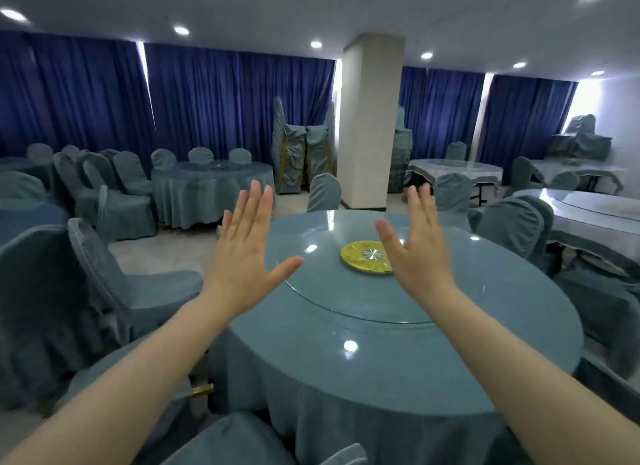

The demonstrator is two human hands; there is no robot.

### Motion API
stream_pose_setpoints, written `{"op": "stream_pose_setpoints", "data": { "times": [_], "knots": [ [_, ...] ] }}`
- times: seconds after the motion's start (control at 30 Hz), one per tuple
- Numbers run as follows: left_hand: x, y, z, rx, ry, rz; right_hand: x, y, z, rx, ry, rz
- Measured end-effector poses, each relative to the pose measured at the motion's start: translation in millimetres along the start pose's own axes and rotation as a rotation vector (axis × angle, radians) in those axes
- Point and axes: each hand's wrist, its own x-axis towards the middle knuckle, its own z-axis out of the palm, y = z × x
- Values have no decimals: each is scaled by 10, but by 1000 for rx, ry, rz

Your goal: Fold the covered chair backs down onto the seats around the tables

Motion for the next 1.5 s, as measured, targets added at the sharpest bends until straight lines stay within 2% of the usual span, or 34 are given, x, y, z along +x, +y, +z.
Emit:
{"op": "stream_pose_setpoints", "data": {
  "times": [0.1,0.3,0.57,0.73,1.03,1.23,1.5],
  "knots": [
    [-168,-67,224,92,-97,-23,-107,199,205,-63,-95,-22],
    [-656,-327,590,119,-255,-125,-433,504,679,-69,-247,-36],
    [-1204,-928,697,4,-352,-244,-782,331,1346,-88,-482,-30],
    [-1243,-1650,563,-90,-391,-306,-736,-94,1878,-104,-499,-41],
    [-1090,-3016,255,-177,-434,-242,-692,-971,2913,-136,-515,70],
    [-1092,-3432,212,-171,-428,-258,-690,-1249,3279,-154,-567,43],
    [-1742,-3754,400,-210,-471,-423,-1142,-1114,3770,-167,-693,50]
  ]
}}
